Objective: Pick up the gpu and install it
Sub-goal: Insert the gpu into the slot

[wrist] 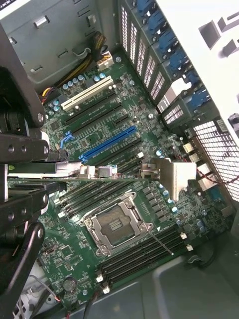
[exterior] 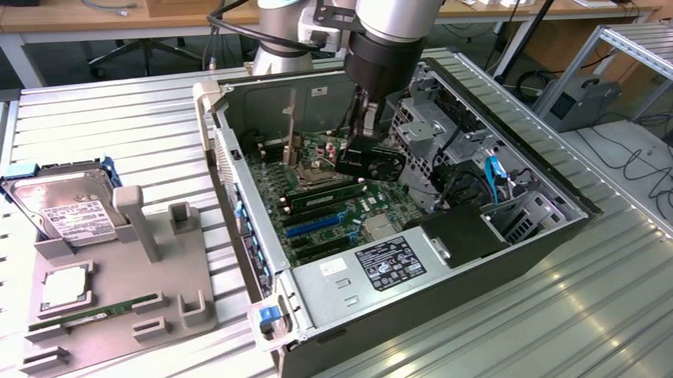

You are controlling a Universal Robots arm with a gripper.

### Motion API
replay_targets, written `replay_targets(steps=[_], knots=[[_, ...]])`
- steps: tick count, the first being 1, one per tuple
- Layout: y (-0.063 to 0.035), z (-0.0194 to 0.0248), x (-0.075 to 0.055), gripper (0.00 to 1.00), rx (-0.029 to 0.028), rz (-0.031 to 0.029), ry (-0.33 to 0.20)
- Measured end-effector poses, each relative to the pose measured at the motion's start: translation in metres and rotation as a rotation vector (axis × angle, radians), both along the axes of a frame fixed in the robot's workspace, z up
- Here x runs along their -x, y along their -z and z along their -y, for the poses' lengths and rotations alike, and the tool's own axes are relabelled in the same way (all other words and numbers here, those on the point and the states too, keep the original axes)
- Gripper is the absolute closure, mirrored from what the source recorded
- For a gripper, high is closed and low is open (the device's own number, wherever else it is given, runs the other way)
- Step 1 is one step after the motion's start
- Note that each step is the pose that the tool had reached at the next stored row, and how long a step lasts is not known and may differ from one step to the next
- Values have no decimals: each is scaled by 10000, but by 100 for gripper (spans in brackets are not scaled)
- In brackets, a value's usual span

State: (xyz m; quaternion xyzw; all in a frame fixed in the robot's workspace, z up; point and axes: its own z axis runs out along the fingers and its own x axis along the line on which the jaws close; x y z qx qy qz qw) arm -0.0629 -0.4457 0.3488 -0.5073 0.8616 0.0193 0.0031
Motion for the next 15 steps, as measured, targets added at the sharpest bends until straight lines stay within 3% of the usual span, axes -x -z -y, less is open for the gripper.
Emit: replay_targets(steps=[15], knots=[[5, 0, 0, 74, -1, 0, -405]])
